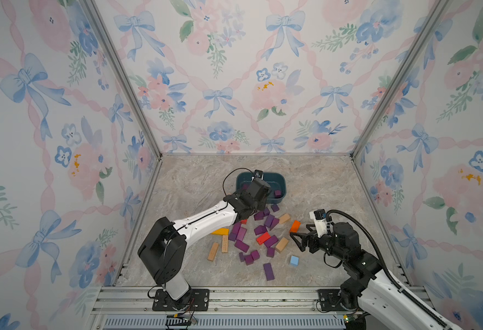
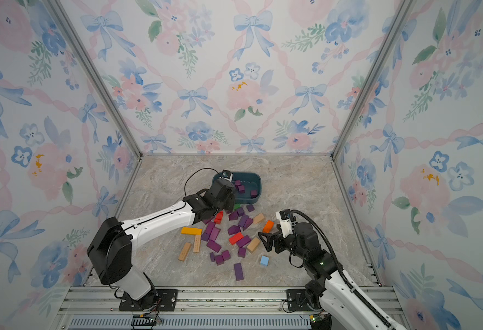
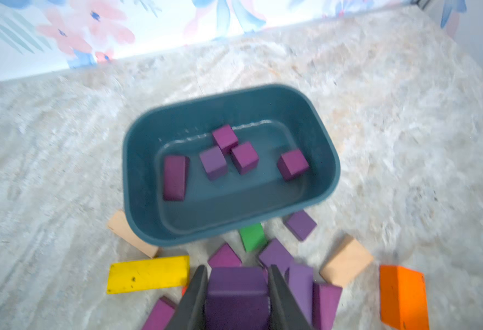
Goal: Pick purple bricks into the storage bin
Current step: Place the building block in the storage box.
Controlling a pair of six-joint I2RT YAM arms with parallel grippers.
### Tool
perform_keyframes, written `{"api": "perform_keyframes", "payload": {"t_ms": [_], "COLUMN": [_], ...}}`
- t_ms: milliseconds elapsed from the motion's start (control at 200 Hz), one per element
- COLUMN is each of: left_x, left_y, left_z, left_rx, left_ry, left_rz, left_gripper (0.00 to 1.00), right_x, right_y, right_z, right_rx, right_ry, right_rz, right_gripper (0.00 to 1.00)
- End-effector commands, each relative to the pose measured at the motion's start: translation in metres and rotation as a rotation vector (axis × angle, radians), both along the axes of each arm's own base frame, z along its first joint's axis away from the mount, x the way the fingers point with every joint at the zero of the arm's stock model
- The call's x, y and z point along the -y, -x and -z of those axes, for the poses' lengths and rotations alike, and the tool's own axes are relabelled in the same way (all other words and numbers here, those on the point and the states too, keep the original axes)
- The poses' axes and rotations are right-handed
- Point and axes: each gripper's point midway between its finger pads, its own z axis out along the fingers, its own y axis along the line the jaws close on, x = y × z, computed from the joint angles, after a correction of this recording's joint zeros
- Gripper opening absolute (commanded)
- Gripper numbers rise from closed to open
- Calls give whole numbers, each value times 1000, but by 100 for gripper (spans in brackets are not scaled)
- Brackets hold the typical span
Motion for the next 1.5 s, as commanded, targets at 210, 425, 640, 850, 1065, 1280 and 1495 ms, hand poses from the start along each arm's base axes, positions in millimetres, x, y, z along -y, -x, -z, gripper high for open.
{"api": "perform_keyframes", "payload": {"t_ms": [210, 425, 640, 850, 1065, 1280, 1495], "left_x": [-4, 2, -2, -8, -12, -13, -11], "left_y": [-86, -129, -153, -153, -142, -137, -135], "left_z": [18, 39, 49, 60, 70, 70, 59], "left_rx": [12, 2, -1, -17, -47, -55, -31], "left_ry": [-75, -67, -49, -66, -70, -66, -76], "left_rz": [-71, -97, -130, -146, -145, -138, -133], "left_gripper": [25, 25, 25, 27, 25, 31, 80], "right_x": [11, 11, 20, 23, 20, 18, 16], "right_y": [-15, -20, -28, -38, -42, -46, -47], "right_z": [9, 9, 5, 3, 6, 10, 9], "right_rx": [-76, -105, -116, -143, -162, -182, -186], "right_ry": [39, 45, 80, 58, 58, 54, 42], "right_rz": [85, 94, 107, 115, 105, 99, 94], "right_gripper": [97, 97, 97, 97, 97, 97, 97]}}
